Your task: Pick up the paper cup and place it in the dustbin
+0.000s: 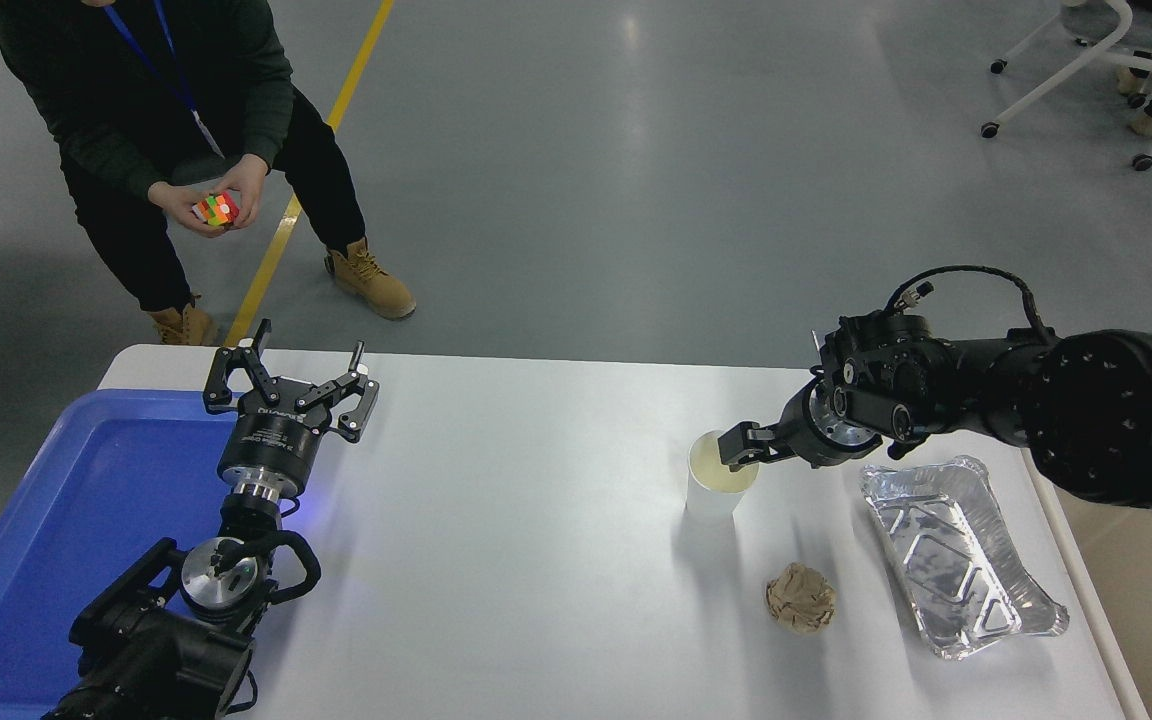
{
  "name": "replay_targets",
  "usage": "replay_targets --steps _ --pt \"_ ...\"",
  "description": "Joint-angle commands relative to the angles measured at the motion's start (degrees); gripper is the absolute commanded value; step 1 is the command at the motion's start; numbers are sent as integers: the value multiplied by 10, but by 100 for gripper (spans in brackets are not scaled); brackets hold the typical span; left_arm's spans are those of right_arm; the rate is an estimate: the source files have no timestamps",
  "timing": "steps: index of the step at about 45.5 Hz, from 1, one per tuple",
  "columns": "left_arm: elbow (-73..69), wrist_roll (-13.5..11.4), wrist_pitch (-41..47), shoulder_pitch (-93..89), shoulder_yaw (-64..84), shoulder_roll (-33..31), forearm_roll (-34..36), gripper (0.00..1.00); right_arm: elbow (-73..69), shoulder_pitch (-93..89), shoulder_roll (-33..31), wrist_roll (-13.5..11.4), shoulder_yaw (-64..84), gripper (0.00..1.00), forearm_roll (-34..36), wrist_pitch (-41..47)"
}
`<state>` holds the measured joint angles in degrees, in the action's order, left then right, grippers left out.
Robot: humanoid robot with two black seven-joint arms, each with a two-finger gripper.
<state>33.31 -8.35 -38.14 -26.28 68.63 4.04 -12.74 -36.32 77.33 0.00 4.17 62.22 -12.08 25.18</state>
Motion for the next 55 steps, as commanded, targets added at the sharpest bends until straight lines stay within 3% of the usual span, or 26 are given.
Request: replay_targets --steps 1,4,11,14,35,55 --pt "0 0 0 0 0 0 0 99 4 -13 0 -2 -9 75 -7 -8" --pt "0 0 0 0 0 0 0 99 4 -14 0 -2 -9 58 -7 -10" --pt "0 0 0 0 0 0 0 99 11 -21 0 -2 -8 33 -8 -12" --pt "0 0 0 0 0 0 0 99 13 -23 0 -1 -8 0 -10 -12" --pt "0 0 0 0 0 0 0 99 4 23 0 -1 -4 0 -12 7" --pt "0 0 0 0 0 0 0 99 -181 280 0 1 26 0 30 105"
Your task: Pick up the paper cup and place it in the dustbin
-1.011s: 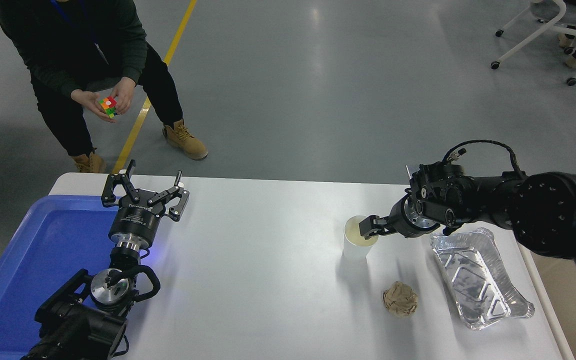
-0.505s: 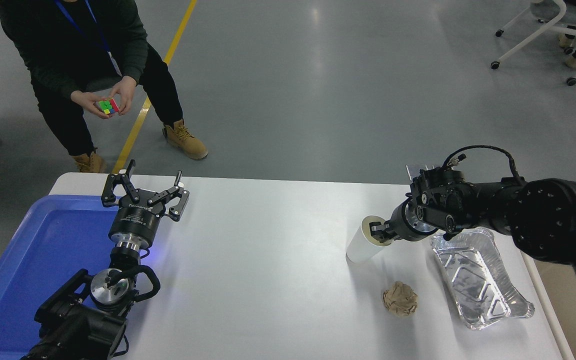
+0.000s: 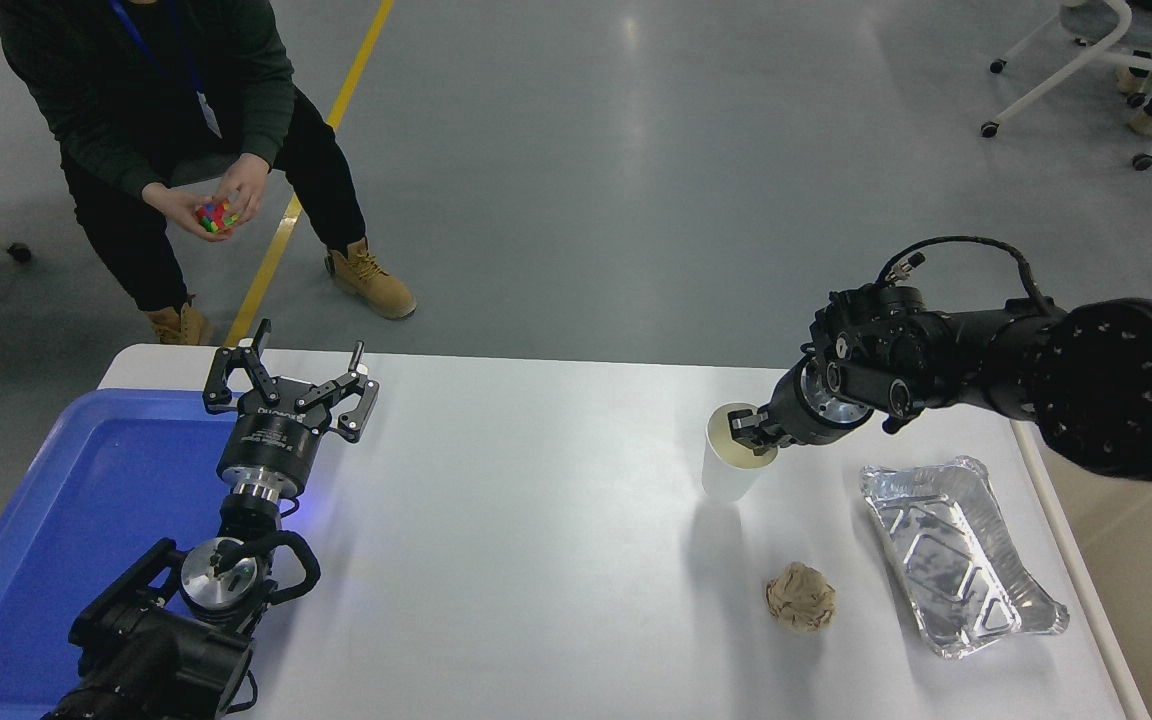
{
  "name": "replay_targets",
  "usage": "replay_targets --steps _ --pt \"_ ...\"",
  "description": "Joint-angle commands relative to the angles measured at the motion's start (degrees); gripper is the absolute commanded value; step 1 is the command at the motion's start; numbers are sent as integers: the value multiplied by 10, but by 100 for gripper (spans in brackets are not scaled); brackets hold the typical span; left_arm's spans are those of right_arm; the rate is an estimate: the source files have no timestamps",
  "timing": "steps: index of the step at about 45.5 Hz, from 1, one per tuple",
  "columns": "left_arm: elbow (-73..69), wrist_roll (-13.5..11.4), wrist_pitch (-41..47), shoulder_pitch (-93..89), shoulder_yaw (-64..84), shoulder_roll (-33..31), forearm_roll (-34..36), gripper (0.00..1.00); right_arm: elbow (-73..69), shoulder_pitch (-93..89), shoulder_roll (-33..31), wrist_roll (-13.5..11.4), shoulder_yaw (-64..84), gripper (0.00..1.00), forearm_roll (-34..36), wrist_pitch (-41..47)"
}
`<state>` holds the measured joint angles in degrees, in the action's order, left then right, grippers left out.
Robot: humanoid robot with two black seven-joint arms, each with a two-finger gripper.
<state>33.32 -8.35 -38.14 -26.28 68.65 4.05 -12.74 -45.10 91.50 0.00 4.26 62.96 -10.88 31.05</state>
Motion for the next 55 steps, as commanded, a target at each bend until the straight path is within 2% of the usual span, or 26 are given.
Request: replay_targets --steps 1,15,33,40,46,55 --pt "0 0 0 0 0 0 0 99 -101 153 0 0 19 0 17 52" --pt "0 0 0 1 0 0 0 99 -196 357 -70 -5 20 0 2 137" --pt "0 0 0 0 0 0 -1 99 -229 465 -121 -15 59 0 -13 140" --pt "0 0 0 0 0 0 -1 99 -225 482 -191 -15 79 0 -40 140" --pt "0 0 0 0 0 0 -1 99 -197 465 -288 -21 81 0 -85 135" --pt "0 0 0 0 0 0 -1 99 -91 365 -442 -29 67 0 -85 40"
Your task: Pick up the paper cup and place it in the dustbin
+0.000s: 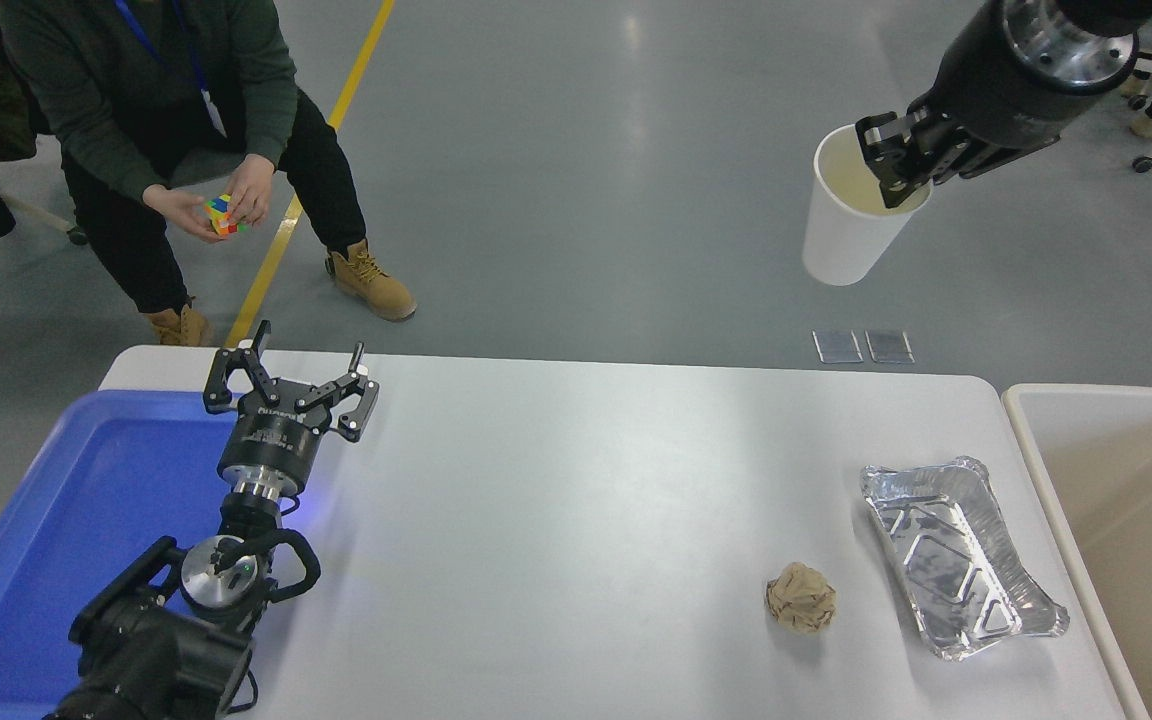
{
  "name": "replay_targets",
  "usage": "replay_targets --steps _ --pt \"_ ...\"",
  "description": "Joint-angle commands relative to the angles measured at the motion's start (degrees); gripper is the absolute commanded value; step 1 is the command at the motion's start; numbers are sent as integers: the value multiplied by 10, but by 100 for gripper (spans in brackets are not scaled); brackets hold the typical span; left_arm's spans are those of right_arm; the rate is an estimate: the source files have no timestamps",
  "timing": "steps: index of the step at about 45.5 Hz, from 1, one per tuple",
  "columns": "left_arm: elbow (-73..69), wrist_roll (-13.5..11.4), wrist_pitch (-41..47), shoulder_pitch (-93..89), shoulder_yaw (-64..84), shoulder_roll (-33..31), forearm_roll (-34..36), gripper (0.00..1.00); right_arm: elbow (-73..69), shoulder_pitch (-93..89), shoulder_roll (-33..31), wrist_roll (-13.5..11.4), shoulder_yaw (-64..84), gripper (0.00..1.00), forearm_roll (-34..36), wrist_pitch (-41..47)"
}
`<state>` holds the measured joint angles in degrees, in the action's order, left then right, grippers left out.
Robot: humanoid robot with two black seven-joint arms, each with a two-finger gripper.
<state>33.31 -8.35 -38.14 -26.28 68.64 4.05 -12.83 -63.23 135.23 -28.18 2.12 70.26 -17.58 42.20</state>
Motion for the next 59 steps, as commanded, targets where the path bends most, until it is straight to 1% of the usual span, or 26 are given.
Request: replay_targets --steps 1,6,9,13,18,22,29,34,41,50,53,59 --pt "0 0 0 0 0 0 0 99 106 -87 -176 -7 -11 0 -13 -84" --pt "0 0 0 0 0 0 0 99 170 -172 -262 -7 -83 0 -9 -142" --pt "0 0 0 0 0 0 0 99 218 -244 -300 -7 -144 0 -9 -169" --pt "0 0 0 0 0 0 0 99 282 -356 -317 -7 -241 0 3 -202" --pt "0 0 0 0 0 0 0 99 364 -514 -317 -7 -357 0 57 -234" --pt "0 0 0 0 0 0 0 99 428 -623 -301 -7 -440 0 91 -258" --pt "0 0 0 0 0 0 0 99 507 -801 -233 -7 -583 0 136 -326" --pt "0 0 0 0 0 0 0 99 575 -870 -175 -8 -665 0 142 -347" --pt "0 0 0 0 0 0 0 99 666 -928 -90 -8 -739 0 142 -351" --pt "0 0 0 0 0 0 0 99 674 -997 -40 -7 -816 0 142 -376" --pt "0 0 0 0 0 0 0 99 674 -1017 -13 -6 -829 0 142 -384" --pt "0 0 0 0 0 0 0 99 674 -1042 2 -5 -844 0 142 -392"
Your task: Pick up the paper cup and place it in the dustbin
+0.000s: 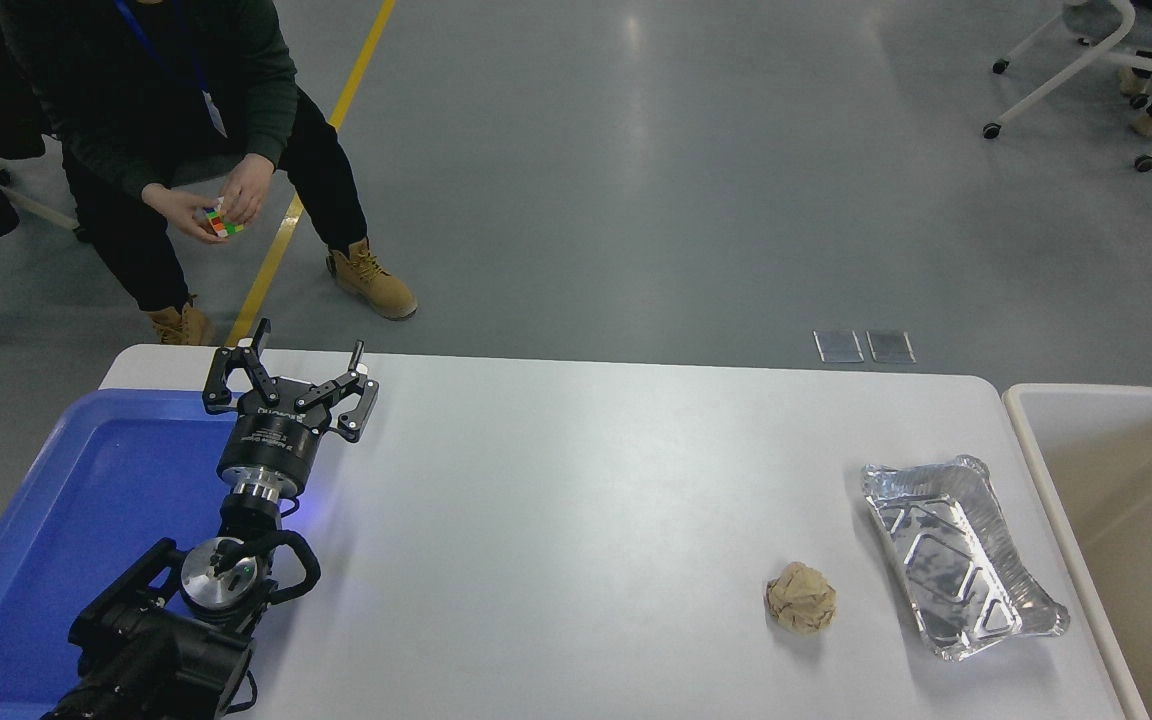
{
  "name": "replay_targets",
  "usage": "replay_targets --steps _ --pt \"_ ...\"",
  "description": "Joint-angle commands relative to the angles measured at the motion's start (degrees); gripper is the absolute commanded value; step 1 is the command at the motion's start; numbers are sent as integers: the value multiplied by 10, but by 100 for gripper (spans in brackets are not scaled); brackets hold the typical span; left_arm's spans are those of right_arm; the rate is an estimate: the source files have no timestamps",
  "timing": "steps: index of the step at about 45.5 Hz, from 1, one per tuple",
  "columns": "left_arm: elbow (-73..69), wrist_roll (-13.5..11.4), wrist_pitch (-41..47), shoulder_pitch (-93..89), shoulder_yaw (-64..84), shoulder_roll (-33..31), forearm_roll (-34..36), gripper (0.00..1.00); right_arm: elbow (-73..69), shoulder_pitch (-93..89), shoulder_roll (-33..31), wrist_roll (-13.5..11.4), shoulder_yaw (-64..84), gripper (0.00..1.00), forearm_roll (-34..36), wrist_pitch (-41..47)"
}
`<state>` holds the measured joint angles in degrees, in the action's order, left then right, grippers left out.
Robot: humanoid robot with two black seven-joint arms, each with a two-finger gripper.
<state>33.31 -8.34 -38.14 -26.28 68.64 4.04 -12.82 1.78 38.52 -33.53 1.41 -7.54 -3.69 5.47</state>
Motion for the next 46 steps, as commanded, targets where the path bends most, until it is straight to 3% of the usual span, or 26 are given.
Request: replay_targets --steps 1,21,34,35,37,40,46 --pt "0 0 0 0 0 0 0 99 23 -78 58 2 -70 0 4 -26" --pt "0 0 0 0 0 0 0 99 20 -106 116 4 -80 0 4 -38" --pt "0 0 0 0 0 0 0 99 19 -107 120 4 -79 0 4 -47" --pt "0 0 0 0 0 0 0 99 19 -107 120 4 -79 8 4 -46" --pt "0 0 0 0 0 0 0 99 19 -106 120 5 -80 64 4 -49" --pt "0 0 0 0 0 0 0 99 18 -106 120 5 -80 100 4 -45" --pt "0 0 0 0 0 0 0 99 18 -104 120 5 -80 100 4 -44"
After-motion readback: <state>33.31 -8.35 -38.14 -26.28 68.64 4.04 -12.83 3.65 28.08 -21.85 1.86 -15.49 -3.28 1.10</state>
